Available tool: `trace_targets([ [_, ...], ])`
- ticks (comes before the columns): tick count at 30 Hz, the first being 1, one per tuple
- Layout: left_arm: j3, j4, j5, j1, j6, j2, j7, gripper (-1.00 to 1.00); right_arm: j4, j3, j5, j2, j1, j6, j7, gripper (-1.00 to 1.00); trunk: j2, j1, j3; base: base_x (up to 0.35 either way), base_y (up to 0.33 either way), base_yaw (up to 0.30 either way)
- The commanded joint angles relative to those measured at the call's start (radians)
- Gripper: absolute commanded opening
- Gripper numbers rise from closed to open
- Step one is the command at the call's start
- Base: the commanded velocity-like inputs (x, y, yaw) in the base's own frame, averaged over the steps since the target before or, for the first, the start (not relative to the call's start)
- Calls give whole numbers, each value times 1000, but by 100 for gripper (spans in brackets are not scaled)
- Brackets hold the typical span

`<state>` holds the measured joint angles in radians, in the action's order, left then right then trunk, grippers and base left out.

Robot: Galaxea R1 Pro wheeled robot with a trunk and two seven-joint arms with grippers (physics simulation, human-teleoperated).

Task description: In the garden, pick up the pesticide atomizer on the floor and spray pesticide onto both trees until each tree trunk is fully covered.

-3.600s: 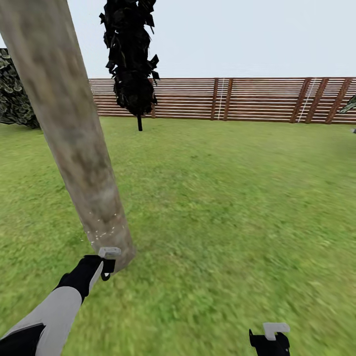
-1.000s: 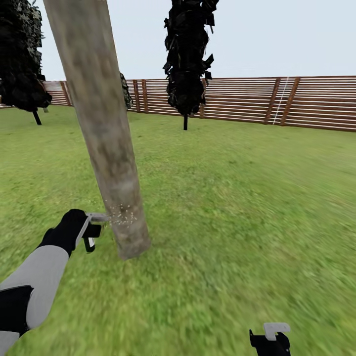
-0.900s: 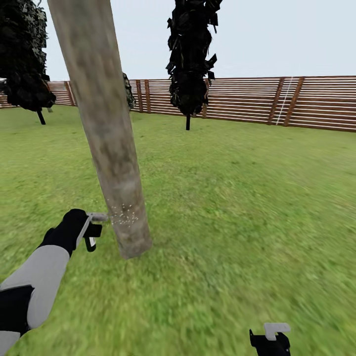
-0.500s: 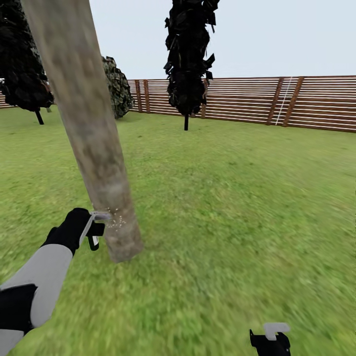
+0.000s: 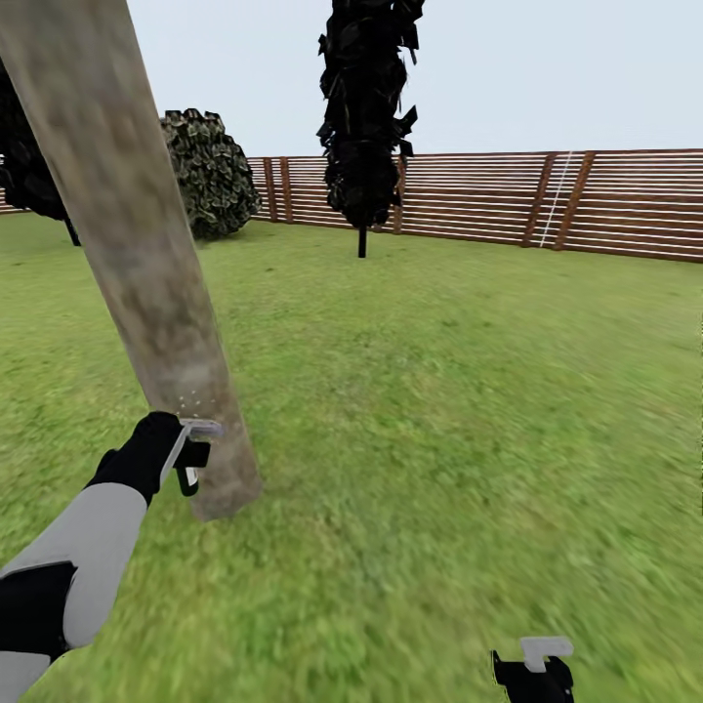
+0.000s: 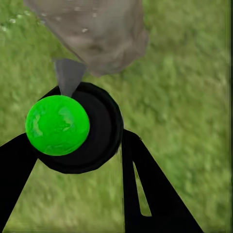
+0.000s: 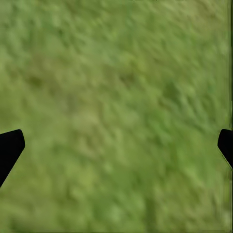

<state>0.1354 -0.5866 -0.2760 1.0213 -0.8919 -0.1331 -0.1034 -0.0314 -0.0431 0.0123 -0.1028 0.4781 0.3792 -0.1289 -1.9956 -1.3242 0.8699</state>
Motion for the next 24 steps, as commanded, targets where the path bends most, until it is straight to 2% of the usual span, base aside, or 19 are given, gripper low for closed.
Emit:
trace_targets([
  [1,4,-1,-12,0,-4,0,-10,-100,1,-4,1,0,1,2,-5,100,0,0,1,0,-276,37],
  [11,0,0,-14,-6,-1,-3,-9,-100,1,-4,1,1,1,2,-5,100,0,0,1,0,-276,230],
  [15,-2,1,-14,-6,0,-13,-9,-100,1,-6,1,2,1,2,-5,100,0,0,1,0,-276,276],
  [18,1,4,-14,-6,0,-7,-8,-100,1,-6,2,2,1,1,-5,100,0,0,1,2,-276,209],
  [19,4,4,-11,-6,1,7,-7,-100,1,-5,1,2,1,1,-5,100,0,0,1,85,-276,24],
  [21,4,3,-12,-6,1,19,-7,-100,1,-5,1,2,1,2,-5,100,0,0,1,97,-276,10],
  [24,3,3,-14,-6,1,17,-6,-100,1,-4,1,2,1,2,-5,100,0,0,1,104,-276,3],
])
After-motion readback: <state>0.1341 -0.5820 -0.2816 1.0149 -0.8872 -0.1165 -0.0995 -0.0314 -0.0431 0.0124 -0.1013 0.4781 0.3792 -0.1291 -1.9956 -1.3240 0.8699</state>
